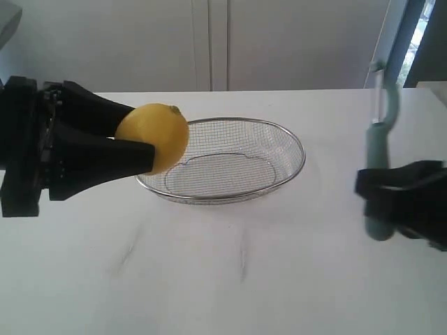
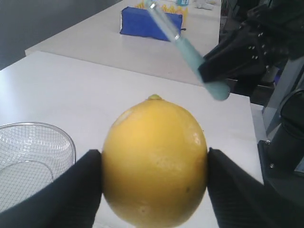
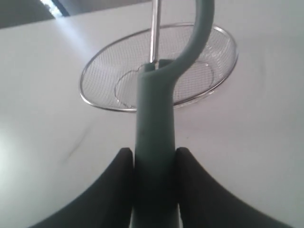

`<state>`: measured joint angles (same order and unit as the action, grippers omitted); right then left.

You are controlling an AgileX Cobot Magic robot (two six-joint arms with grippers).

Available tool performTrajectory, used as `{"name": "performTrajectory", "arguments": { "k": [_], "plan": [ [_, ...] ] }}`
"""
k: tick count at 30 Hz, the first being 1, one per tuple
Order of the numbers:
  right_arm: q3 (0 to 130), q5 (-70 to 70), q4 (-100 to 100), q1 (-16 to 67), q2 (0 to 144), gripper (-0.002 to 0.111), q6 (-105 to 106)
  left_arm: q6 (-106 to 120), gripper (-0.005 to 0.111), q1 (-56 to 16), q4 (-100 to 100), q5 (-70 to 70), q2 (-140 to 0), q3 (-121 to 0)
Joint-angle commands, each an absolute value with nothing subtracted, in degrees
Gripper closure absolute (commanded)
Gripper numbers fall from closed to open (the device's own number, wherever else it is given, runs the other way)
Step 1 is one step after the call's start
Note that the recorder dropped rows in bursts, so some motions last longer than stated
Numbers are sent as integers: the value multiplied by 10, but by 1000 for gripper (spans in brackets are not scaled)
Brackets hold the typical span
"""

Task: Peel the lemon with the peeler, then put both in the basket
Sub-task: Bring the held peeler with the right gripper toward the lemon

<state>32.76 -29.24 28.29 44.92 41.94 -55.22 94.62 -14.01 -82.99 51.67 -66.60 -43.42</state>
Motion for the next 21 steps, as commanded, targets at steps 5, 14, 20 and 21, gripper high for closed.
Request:
{"name": "performTrajectory", "arguments": {
  "k": [5, 14, 20, 21],
  "plan": [
    [383, -176, 282, 443, 656, 108, -479, 947, 107, -138, -862, 436, -660, -433],
    [500, -169, 34, 307, 773, 108, -152, 947, 107, -138, -881, 432, -660, -433],
    [565, -450, -519, 246, 853, 108, 420, 945, 107, -140, -889, 433, -660, -433],
    [565, -448, -528, 246, 856, 108, 419, 945, 107, -140, -889, 431, -660, -433]
  ]
}}
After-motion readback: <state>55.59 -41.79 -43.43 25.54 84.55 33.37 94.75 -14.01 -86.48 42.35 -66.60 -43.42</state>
